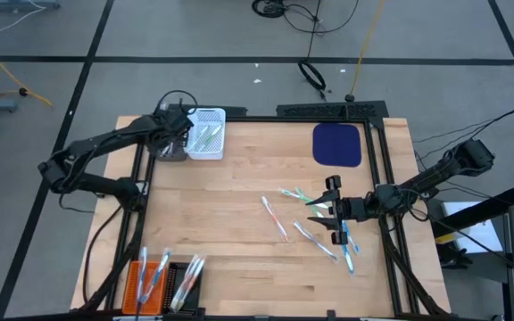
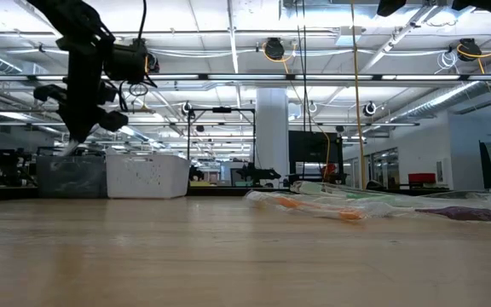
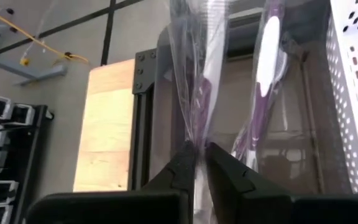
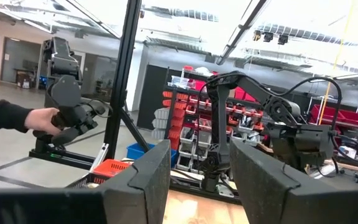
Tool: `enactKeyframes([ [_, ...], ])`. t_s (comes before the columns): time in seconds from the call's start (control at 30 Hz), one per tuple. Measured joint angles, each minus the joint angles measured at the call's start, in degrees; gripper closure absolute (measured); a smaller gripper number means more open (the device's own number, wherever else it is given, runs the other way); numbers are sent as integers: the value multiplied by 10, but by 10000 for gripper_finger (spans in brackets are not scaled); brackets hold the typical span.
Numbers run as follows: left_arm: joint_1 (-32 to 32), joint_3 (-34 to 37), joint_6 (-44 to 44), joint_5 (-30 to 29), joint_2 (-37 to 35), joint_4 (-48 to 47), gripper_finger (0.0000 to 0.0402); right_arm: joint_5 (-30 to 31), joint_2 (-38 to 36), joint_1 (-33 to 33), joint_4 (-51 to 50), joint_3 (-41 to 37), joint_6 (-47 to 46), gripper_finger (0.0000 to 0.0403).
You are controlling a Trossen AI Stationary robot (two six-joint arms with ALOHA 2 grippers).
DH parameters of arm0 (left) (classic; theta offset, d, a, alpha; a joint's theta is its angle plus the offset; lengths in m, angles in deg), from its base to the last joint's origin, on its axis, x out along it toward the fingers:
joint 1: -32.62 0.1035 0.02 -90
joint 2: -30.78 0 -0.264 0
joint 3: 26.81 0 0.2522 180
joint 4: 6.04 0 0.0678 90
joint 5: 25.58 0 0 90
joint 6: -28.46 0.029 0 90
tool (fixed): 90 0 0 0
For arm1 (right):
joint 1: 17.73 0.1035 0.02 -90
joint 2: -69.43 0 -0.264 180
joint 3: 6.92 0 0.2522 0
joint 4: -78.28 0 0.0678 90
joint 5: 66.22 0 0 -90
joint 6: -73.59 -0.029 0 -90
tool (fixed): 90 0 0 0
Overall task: Pick & Place Toothbrushes
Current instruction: Put the violet toothbrush into the gray bin, then put the green toothbrush into the white bin
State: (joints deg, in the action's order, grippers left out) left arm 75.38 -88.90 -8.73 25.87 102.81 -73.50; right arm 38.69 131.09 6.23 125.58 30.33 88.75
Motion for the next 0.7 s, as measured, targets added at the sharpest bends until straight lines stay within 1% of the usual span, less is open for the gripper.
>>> enactKeyframes([
  [0.07,3,0,0,11,0,2,364,0,0,0,0,0,1,248],
  [0.27,8,0,-7,14,0,0,337,0,0,0,0,0,1,248],
  [0.37,8,0,-7,25,0,0,318,0,0,0,0,0,1,248],
  [0.57,8,0,-8,27,0,1,275,0,0,0,0,0,1,248],
  [0.7,7,0,-1,30,0,-1,257,0,0,0,0,0,1,248],
])
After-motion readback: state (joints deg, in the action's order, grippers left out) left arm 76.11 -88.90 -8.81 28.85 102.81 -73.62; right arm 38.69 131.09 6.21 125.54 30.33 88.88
